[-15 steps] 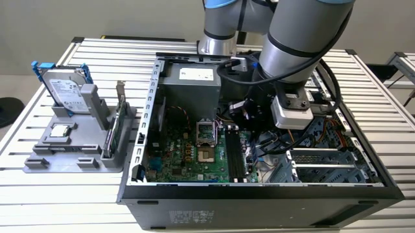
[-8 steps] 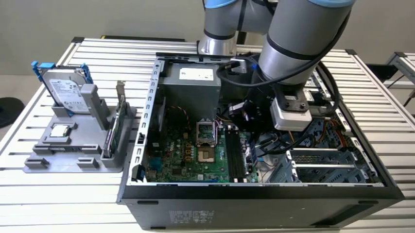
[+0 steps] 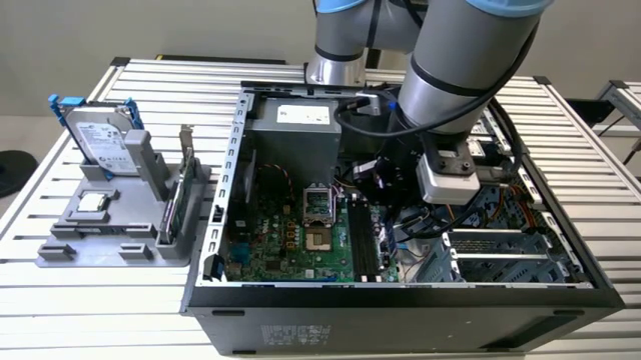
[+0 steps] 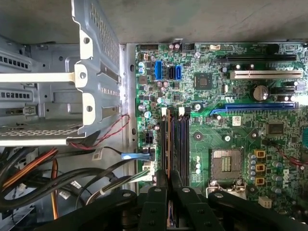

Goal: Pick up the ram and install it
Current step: 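Insert the ram into the slot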

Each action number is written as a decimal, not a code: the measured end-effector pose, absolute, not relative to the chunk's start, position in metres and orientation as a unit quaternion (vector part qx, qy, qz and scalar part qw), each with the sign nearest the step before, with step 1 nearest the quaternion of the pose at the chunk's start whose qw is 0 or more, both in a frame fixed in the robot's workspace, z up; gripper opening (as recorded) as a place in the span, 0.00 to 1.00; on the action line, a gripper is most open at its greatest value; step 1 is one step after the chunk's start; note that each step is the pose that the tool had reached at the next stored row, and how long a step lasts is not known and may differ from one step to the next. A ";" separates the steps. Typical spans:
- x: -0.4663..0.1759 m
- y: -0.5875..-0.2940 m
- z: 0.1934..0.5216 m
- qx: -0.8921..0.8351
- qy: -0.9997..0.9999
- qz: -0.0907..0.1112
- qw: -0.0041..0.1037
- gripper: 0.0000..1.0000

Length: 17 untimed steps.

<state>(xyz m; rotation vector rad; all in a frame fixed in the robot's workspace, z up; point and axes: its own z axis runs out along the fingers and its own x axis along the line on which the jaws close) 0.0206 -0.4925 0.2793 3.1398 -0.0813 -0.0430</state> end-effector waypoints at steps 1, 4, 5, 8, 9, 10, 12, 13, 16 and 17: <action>0.021 -0.492 0.279 1.000 -0.026 -0.014 0.000 0.00; 0.021 -0.492 0.278 1.000 -0.026 -0.014 0.000 0.00; 0.021 -0.492 0.278 1.000 -0.026 -0.014 0.000 0.00; 0.021 -0.492 0.277 1.000 -0.026 -0.014 0.000 0.00; 0.021 -0.492 0.276 1.000 -0.026 -0.014 0.000 0.00; 0.021 -0.492 0.276 1.000 -0.026 -0.014 0.000 0.00; 0.021 -0.492 0.276 1.000 -0.026 -0.014 0.000 0.00; 0.021 -0.492 0.276 1.000 -0.026 -0.014 0.000 0.00; 0.021 -0.492 0.276 1.000 -0.026 -0.014 0.000 0.00; 0.021 -0.492 0.276 1.000 -0.026 -0.014 0.000 0.00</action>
